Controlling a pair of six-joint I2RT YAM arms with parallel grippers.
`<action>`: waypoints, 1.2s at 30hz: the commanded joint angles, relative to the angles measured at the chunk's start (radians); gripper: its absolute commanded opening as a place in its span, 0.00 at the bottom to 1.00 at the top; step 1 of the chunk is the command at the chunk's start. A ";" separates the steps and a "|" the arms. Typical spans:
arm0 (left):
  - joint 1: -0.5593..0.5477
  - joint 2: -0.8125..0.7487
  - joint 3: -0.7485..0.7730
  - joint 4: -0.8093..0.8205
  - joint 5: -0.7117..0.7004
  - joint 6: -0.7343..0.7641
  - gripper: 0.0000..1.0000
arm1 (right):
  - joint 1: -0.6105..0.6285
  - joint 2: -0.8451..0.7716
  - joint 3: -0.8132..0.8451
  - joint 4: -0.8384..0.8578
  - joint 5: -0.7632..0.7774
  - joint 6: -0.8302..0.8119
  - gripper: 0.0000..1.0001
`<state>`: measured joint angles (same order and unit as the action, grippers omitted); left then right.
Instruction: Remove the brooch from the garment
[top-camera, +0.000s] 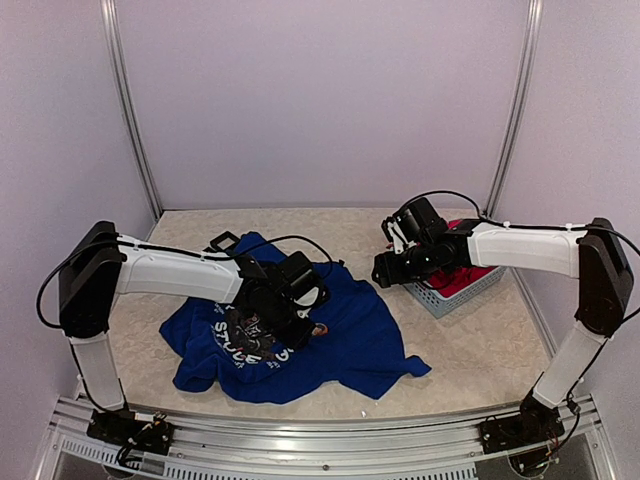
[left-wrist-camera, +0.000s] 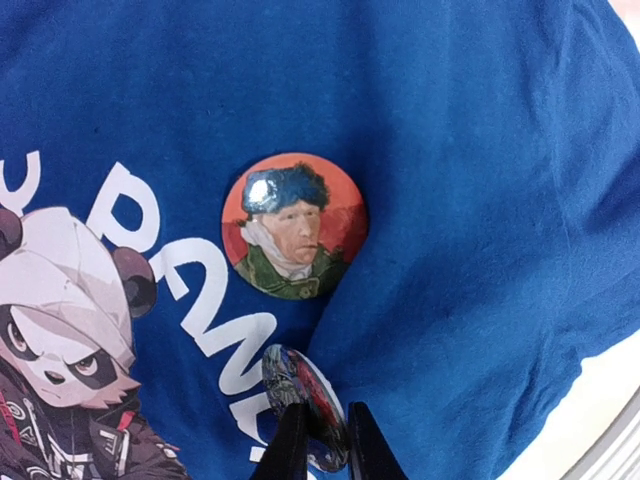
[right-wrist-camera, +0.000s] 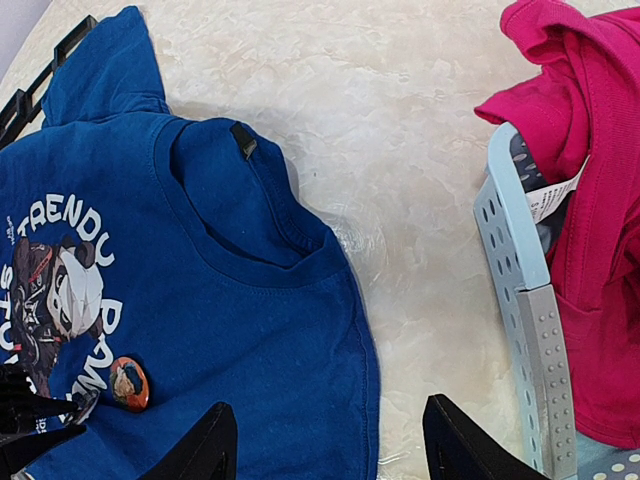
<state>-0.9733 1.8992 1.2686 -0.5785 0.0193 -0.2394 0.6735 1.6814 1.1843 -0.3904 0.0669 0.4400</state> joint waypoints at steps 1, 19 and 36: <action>-0.008 -0.010 0.018 -0.032 -0.030 -0.014 0.08 | 0.008 -0.005 0.006 0.008 0.010 0.005 0.64; 0.087 -0.224 -0.046 0.159 -0.029 -0.151 0.00 | -0.001 -0.133 -0.126 0.281 -0.324 -0.007 0.67; 0.221 -0.394 -0.160 0.363 0.431 -0.197 0.00 | -0.058 -0.091 -0.142 0.461 -0.909 0.020 0.84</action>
<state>-0.7597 1.5368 1.1164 -0.2741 0.2966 -0.4229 0.6121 1.5570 1.0035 0.0593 -0.6952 0.4759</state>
